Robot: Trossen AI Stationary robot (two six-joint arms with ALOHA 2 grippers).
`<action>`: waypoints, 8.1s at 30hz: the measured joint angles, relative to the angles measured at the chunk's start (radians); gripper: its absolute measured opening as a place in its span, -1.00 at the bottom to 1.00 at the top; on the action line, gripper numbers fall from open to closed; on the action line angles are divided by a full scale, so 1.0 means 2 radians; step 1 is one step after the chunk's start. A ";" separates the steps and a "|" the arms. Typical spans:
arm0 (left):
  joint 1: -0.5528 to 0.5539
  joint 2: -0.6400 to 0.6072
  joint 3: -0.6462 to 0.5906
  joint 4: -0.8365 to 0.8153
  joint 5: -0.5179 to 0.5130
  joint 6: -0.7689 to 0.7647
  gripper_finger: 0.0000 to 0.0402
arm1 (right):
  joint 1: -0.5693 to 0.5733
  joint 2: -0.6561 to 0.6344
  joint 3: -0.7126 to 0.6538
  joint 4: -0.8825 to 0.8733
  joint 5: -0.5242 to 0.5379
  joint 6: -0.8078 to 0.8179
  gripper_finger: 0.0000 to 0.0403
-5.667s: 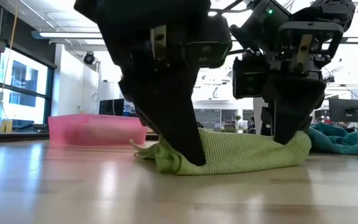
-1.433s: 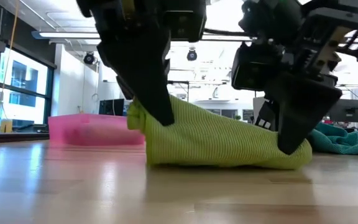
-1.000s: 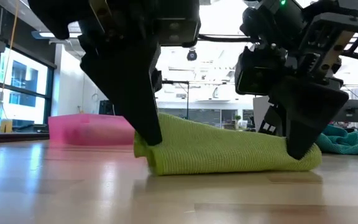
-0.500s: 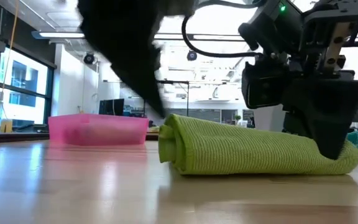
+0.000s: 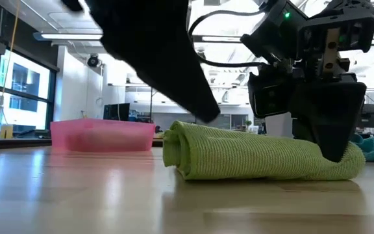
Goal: Roll microfiber towels into tight, uniform cylinder then place into a basket
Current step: Roll the light green microfiber cloth
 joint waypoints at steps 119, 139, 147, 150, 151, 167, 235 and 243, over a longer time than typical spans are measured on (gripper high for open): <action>0.127 0.070 -0.001 0.060 0.401 -0.146 -0.95 | 0.193 0.006 0.009 0.022 0.417 -0.340 0.02; 0.125 0.048 -0.001 0.045 0.411 -0.149 -0.78 | 0.191 0.015 0.010 -0.008 0.421 -0.277 -0.96; 0.131 0.021 -0.001 -0.061 0.380 -0.071 -0.56 | 0.191 0.015 0.010 -0.011 0.399 -0.256 -0.98; 0.136 -0.003 -0.001 -0.139 0.315 -0.044 -0.51 | 0.191 0.014 0.010 -0.011 0.378 -0.222 -0.98; 0.136 -0.013 -0.001 -0.168 0.287 -0.039 -0.50 | 0.191 0.014 0.010 -0.011 0.374 -0.210 -0.98; 0.001 -0.049 -0.001 -0.154 0.008 -0.036 -0.48 | 0.158 0.006 0.009 -0.013 0.304 -0.004 -0.99; -0.003 0.080 0.078 -0.096 -0.109 0.156 0.12 | 0.164 0.007 0.008 0.044 0.314 0.131 -0.96; 0.026 0.084 0.080 -0.098 -0.058 0.124 0.02 | 0.164 0.007 0.008 0.044 0.312 0.127 -0.96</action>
